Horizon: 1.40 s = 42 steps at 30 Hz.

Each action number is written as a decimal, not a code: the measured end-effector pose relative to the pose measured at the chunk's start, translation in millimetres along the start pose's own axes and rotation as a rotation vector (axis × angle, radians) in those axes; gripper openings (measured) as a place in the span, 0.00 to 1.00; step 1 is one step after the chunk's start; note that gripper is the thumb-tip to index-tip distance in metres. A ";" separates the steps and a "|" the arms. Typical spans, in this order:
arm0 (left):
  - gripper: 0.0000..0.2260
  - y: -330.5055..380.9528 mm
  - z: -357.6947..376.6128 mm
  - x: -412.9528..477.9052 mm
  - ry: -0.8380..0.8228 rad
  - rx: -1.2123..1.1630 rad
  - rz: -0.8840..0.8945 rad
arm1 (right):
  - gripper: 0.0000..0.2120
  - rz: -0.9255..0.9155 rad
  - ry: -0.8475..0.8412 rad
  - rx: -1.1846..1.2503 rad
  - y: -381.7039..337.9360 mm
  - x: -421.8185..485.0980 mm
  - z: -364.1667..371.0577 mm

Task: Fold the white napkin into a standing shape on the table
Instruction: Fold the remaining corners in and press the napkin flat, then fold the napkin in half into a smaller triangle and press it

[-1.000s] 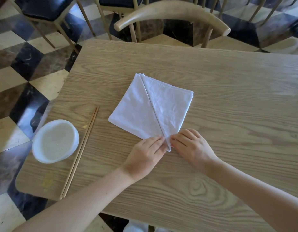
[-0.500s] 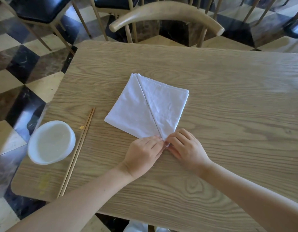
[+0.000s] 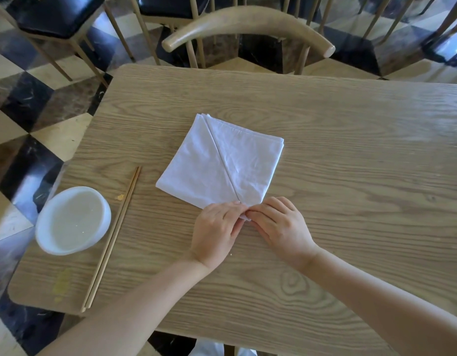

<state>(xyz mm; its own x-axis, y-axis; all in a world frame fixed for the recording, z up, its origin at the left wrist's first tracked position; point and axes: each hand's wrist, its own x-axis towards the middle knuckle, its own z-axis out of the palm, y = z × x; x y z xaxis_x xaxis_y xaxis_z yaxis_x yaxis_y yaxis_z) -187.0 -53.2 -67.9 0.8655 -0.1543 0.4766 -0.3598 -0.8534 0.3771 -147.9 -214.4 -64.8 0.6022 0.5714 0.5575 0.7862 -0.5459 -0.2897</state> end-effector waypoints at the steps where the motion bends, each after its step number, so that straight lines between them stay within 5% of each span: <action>1: 0.06 0.5 -0.5 2.1 0.010 -0.017 -0.022 | 0.05 0.010 -0.001 0.002 -0.1 -0.2 -1.1; 8: 0.04 3.0 -19.8 25.4 0.058 -0.059 -0.086 | 0.06 0.189 -0.101 -0.003 12.6 20.6 -8.1; 15: 0.14 -10.1 -45.2 49.4 -0.018 -0.231 -0.306 | 0.03 0.283 -0.072 0.221 23.4 84.2 -24.6; 18: 0.05 -20.7 -55.5 51.3 0.036 -0.165 -0.384 | 0.02 0.346 -0.095 0.303 20.3 97.9 -31.8; 24: 0.07 -14.3 -107.6 96.6 0.048 -0.234 -0.378 | 0.03 0.347 -0.023 0.327 10.2 144.8 -77.3; 33: 0.05 30.9 -190.3 116.5 -0.103 -0.635 -0.405 | 0.05 0.347 0.005 0.525 -32.8 169.1 -165.3; 42: 0.09 -9.5 -119.6 114.8 -0.235 -0.748 -0.664 | 0.14 0.597 -0.202 0.456 15.5 155.1 -93.3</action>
<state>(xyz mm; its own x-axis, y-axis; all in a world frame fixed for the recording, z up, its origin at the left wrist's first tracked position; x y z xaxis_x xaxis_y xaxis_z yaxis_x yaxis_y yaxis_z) -125.9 -3.2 78.2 0.9865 0.0738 -0.1462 0.1613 -0.2858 0.9446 -55.3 -191.3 89.8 0.9207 0.3846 0.0668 0.2740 -0.5148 -0.8124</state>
